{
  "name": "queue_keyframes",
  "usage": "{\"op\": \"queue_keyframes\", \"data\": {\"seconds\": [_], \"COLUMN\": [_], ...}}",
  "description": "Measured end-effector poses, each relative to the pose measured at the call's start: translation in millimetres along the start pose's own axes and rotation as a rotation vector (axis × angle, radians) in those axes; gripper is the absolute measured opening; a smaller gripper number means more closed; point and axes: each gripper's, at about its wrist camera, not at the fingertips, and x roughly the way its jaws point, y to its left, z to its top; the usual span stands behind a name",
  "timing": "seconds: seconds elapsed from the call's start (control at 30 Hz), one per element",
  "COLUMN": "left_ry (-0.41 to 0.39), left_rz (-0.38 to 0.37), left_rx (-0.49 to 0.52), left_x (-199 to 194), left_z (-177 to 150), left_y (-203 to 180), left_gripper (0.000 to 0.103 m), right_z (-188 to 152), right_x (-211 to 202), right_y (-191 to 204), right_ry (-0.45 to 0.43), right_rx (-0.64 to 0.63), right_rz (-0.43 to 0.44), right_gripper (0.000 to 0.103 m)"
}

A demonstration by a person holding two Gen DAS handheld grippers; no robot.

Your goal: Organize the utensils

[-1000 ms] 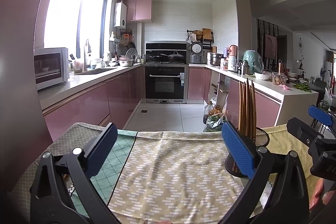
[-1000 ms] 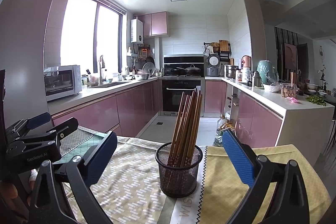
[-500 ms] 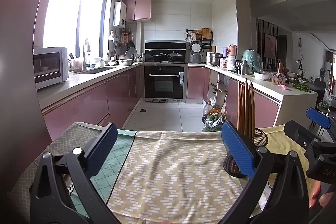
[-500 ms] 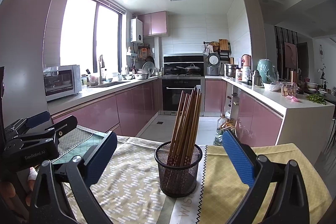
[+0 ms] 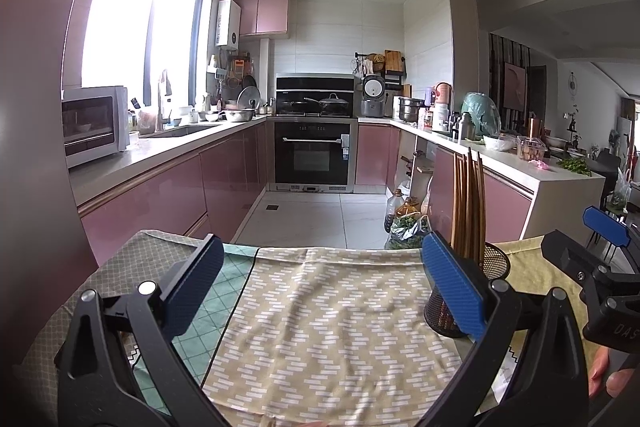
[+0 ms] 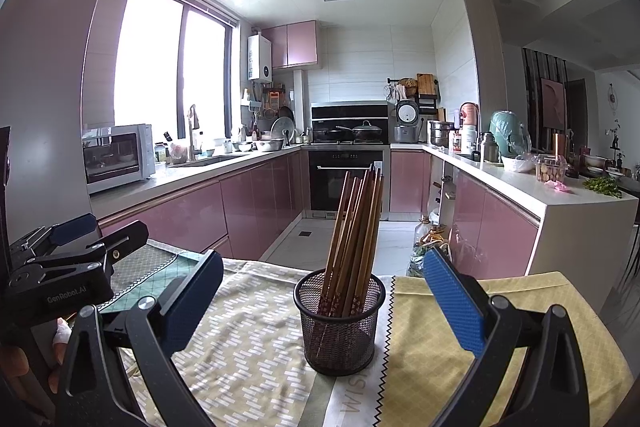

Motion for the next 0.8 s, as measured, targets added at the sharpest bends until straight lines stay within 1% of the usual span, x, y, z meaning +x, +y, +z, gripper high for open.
{"op": "queue_keyframes", "data": {"seconds": [0.8], "left_ry": [0.006], "left_rz": [0.006], "left_rx": [0.003], "left_x": [-0.3], "left_z": [2.8], "left_y": [-2.7], "left_gripper": [0.098], "right_z": [-1.6], "right_x": [0.4], "right_y": [-1.4], "right_ry": [0.007], "right_rx": [0.006], "right_rz": [0.003], "right_gripper": [0.097]}}
